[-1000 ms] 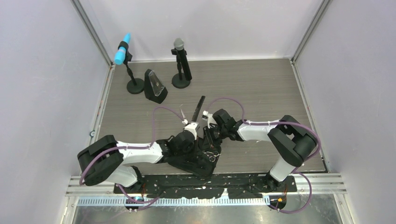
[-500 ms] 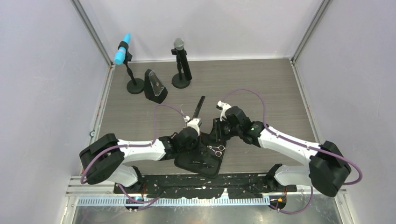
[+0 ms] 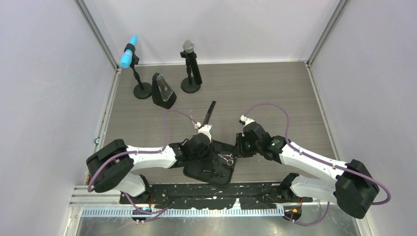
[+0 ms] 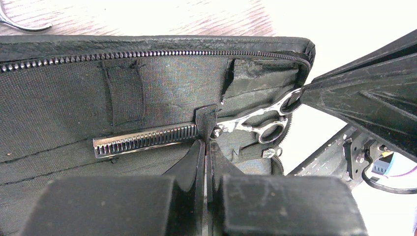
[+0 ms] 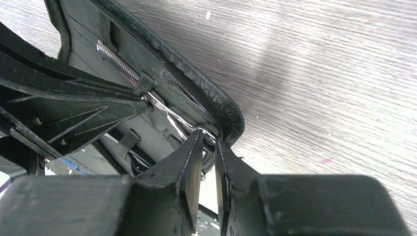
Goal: Sort the hair-cutting tools
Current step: Place the scissors in the hairdressing tool bag.
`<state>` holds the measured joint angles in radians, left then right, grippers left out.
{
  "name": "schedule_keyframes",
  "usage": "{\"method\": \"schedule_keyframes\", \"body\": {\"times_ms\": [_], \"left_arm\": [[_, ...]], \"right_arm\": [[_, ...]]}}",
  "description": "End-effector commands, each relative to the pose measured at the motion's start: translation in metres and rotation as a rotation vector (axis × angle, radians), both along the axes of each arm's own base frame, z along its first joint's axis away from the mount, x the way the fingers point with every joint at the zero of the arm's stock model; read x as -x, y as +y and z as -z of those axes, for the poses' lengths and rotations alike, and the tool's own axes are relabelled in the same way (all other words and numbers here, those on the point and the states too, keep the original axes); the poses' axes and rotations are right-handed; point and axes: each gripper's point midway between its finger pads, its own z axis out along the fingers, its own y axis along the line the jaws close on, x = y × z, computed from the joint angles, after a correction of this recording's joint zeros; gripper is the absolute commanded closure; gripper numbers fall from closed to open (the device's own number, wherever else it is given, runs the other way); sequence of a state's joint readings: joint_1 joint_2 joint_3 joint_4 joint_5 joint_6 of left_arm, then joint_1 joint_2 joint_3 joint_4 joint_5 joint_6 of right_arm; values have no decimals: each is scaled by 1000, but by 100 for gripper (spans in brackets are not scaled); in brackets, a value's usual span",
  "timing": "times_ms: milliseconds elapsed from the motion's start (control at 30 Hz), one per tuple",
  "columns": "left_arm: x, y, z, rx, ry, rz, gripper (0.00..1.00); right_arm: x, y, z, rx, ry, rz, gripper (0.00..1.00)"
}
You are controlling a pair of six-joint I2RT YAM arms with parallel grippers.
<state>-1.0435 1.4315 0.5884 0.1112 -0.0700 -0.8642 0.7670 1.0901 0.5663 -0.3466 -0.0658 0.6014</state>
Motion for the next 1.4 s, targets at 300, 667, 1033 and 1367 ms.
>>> {"method": "schedule_keyframes", "body": {"times_ms": [300,667,1033,1367], "left_arm": [[-10,-19,-24,67,-37,0,100],[-8,-36,-35,99,-68,94,100],[3,-57,-41,122,-47,234,100],[1,-21,-45,-5,-45,147,63]], "right_arm": [[1,13,13,18,15,-16,79],[10,28,50,106,77,-135,81],[27,71,63,-38,144,-233,84],[19,64,46,-15,77,-231,83]]}}
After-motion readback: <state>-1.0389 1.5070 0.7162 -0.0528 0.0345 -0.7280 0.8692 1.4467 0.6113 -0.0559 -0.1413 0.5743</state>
